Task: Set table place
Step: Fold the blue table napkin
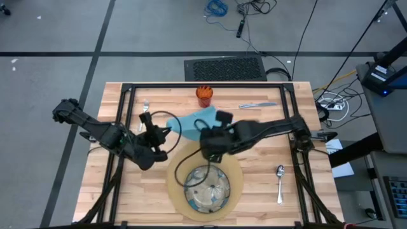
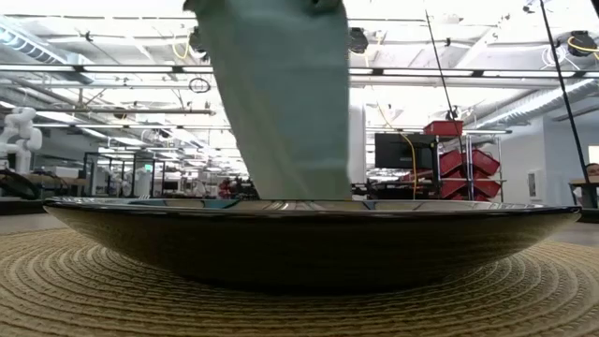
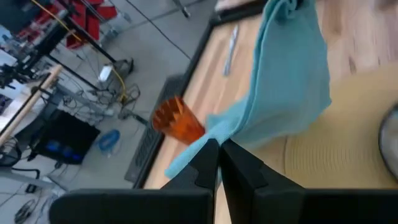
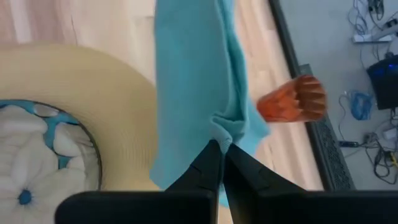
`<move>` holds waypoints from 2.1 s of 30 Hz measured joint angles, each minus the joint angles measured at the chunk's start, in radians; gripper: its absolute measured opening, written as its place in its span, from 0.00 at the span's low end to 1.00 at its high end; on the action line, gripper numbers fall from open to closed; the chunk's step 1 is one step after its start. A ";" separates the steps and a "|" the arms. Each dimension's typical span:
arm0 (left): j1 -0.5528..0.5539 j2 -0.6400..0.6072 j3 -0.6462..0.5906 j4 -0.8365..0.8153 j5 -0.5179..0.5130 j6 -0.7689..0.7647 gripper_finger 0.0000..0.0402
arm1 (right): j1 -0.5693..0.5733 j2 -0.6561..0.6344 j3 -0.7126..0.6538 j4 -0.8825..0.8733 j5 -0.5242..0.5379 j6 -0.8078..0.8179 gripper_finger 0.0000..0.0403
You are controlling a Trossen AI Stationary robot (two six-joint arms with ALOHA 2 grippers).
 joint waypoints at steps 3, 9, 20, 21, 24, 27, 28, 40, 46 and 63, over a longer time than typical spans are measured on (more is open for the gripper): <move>0.022 0.001 0.030 0.036 0.000 0.051 0.00 | -0.021 -0.054 0.000 -0.034 0.001 -0.007 0.00; 0.070 0.006 0.036 0.079 0.036 0.102 0.00 | -0.074 -0.109 0.000 -0.092 -0.022 -0.022 0.00; 0.138 0.110 0.037 0.088 0.132 0.141 0.00 | -0.062 -0.119 -0.043 -0.097 -0.145 0.048 0.00; 0.138 0.117 0.037 0.096 0.134 0.154 0.00 | -0.049 -0.118 -0.053 -0.098 -0.148 0.061 0.00; 0.138 0.119 0.037 0.152 0.168 0.193 0.00 | -0.011 -0.127 -0.101 -0.095 -0.150 0.113 0.00; 0.143 0.119 0.045 0.228 0.234 0.242 0.00 | 0.017 -0.178 -0.178 -0.095 -0.148 0.166 0.00; 0.143 0.119 0.055 0.234 0.242 0.255 0.00 | 0.022 -0.206 -0.212 -0.091 -0.143 0.191 0.00; 0.149 0.147 0.128 0.234 0.281 0.211 0.00 | 0.017 -0.440 -0.611 0.046 -0.124 0.294 0.00; 0.167 0.208 0.128 0.232 0.292 0.204 0.00 | -0.015 -0.428 -0.621 0.046 -0.149 0.246 0.00; 0.525 0.273 -0.116 0.668 1.204 0.228 0.00 | 0.196 -0.424 -0.780 0.145 -0.287 0.409 0.00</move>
